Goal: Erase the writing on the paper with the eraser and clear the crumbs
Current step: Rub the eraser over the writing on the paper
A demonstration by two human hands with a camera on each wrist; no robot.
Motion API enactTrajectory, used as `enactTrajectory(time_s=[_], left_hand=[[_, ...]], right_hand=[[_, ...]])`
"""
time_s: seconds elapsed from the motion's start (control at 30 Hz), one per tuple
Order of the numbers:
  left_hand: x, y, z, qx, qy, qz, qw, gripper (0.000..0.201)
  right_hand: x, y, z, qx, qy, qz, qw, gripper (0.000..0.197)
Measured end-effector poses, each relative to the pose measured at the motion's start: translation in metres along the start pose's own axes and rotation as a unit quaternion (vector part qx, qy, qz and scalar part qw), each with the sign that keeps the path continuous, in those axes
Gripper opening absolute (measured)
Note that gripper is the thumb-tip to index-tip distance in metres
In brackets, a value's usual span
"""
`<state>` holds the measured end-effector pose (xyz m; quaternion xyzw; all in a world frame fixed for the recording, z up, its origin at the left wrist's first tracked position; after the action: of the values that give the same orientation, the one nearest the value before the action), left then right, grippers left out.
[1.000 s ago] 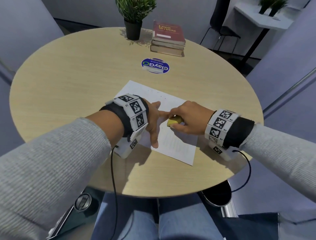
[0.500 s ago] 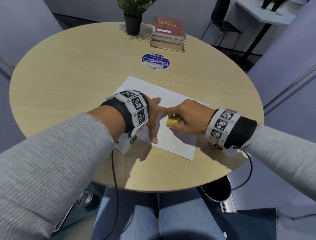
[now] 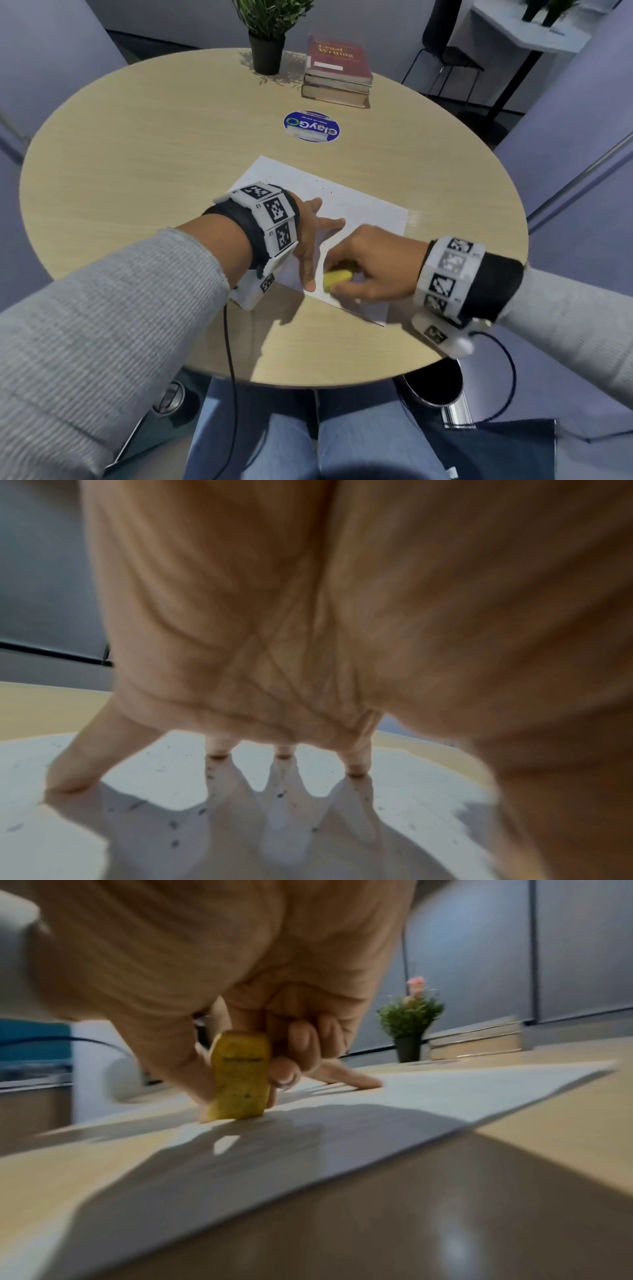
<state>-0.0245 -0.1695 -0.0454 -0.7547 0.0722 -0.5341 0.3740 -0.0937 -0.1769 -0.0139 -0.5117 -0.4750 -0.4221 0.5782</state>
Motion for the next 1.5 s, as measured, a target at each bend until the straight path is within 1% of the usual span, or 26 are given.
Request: enactTrajectory(time_s=[0.1,0.13,0.23,0.27,0.3,0.37,0.43,0.53,0.57,0.6,0.67,0.7,0.73,0.77,0.83,0.87,0.93,1.0,1.03,1.1,1.13,1.27,1.3,1.4,1.43,1.5], left_hand=[[0.002,-0.006,-0.003,0.001,0.010,-0.005,1.000,0.124],[0.002,-0.007,-0.003,0.002,0.014,-0.004,1.000,0.124],[0.001,-0.008,-0.003,0.005,0.007,-0.001,1.000,0.122],[0.000,-0.007,-0.003,0.003,0.006,-0.002,1.000,0.121],[-0.002,-0.006,-0.003,-0.002,0.009,-0.002,1.000,0.117],[-0.003,-0.005,-0.003,-0.017,0.003,-0.008,1.000,0.115],[0.000,-0.007,-0.004,-0.015,-0.003,-0.011,1.000,0.120],[0.003,-0.008,-0.003,0.007,0.010,0.001,1.000,0.125],[0.003,-0.008,-0.002,0.013,0.014,0.006,1.000,0.127],[0.003,-0.006,-0.001,0.015,0.015,0.008,1.000,0.127],[0.003,-0.006,-0.002,0.011,0.018,0.009,1.000,0.126],[0.003,-0.007,-0.002,0.009,0.019,0.008,1.000,0.126],[0.003,-0.008,-0.003,0.009,0.021,0.007,1.000,0.125],[0.003,-0.008,-0.004,0.010,0.024,0.007,1.000,0.124],[0.003,-0.008,-0.004,0.012,0.029,0.007,0.999,0.124],[0.004,-0.008,-0.004,0.012,0.031,0.007,0.999,0.124],[0.003,-0.006,-0.003,0.005,0.031,0.009,0.999,0.124],[0.002,-0.004,-0.002,0.002,0.031,0.009,0.999,0.125],[0.002,-0.003,-0.001,0.006,0.034,0.008,0.999,0.126],[0.001,-0.002,0.001,0.014,0.028,0.009,0.999,0.129],[0.001,-0.002,0.001,0.015,0.025,0.010,1.000,0.129],[0.002,-0.005,-0.002,0.008,0.031,0.002,0.999,0.126],[0.003,-0.006,-0.002,0.009,0.031,0.002,0.999,0.125],[0.002,-0.006,0.000,0.014,0.023,0.007,1.000,0.126],[0.003,-0.006,-0.001,0.014,0.024,0.007,1.000,0.126],[0.003,-0.007,-0.002,0.012,0.031,0.001,0.999,0.124]], right_hand=[[0.016,0.006,-0.043,-0.080,-0.021,-0.049,0.995,0.019],[0.014,0.006,-0.043,-0.079,-0.029,-0.047,0.995,0.019],[-0.004,0.000,-0.001,0.000,-0.017,-0.002,1.000,0.024],[-0.009,-0.003,0.005,0.012,-0.009,0.015,1.000,0.026],[-0.005,-0.003,0.000,-0.003,-0.006,0.016,1.000,0.026],[0.012,0.000,-0.032,-0.066,-0.005,-0.033,0.997,0.020],[0.017,0.000,-0.041,-0.079,-0.009,-0.056,0.995,0.019],[-0.003,-0.003,-0.002,-0.005,0.007,-0.009,1.000,0.031],[-0.008,-0.004,0.001,0.001,0.010,0.010,1.000,0.032],[-0.007,-0.002,-0.008,-0.019,0.007,0.009,1.000,0.031],[0.007,0.003,-0.042,-0.085,-0.009,-0.027,0.996,0.025],[0.010,0.003,-0.051,-0.100,-0.022,-0.041,0.994,0.024],[0.010,0.003,-0.049,-0.097,-0.025,-0.049,0.994,0.023],[0.008,0.002,-0.036,-0.070,-0.023,-0.048,0.996,0.022],[-0.003,0.000,-0.003,-0.001,-0.009,-0.014,1.000,0.022],[-0.004,0.001,-0.002,-0.002,-0.011,-0.005,1.000,0.022],[0.008,0.006,-0.026,-0.053,-0.012,-0.033,0.998,0.023],[0.012,0.007,-0.036,-0.069,-0.023,-0.053,0.996,0.025],[0.009,0.007,-0.027,-0.049,-0.025,-0.048,0.997,0.023],[-0.004,0.002,0.005,0.026,-0.012,-0.015,0.999,0.023],[-0.010,-0.001,0.009,0.039,-0.006,0.001,0.999,0.024],[0.007,0.001,-0.043,-0.062,-0.036,-0.038,0.997,0.026],[0.006,0.000,-0.040,-0.057,-0.034,-0.038,0.997,0.025],[-0.009,-0.006,0.002,0.033,-0.002,-0.003,0.999,0.022],[-0.011,-0.005,-0.001,0.030,0.004,0.004,1.000,0.023],[0.001,0.000,-0.033,-0.044,0.016,-0.016,0.999,0.024]])
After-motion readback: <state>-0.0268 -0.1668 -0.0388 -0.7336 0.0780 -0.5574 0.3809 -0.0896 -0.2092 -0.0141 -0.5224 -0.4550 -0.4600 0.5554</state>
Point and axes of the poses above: each hand's wrist, its own y-axis towards the middle knuckle, its own x-axis out of the back of the hand, z = x × y, the point moved 9 cm from there along y, towards the middle knuckle, and after that the axes turned 14 degrees about -y, right-handed, at the moved point
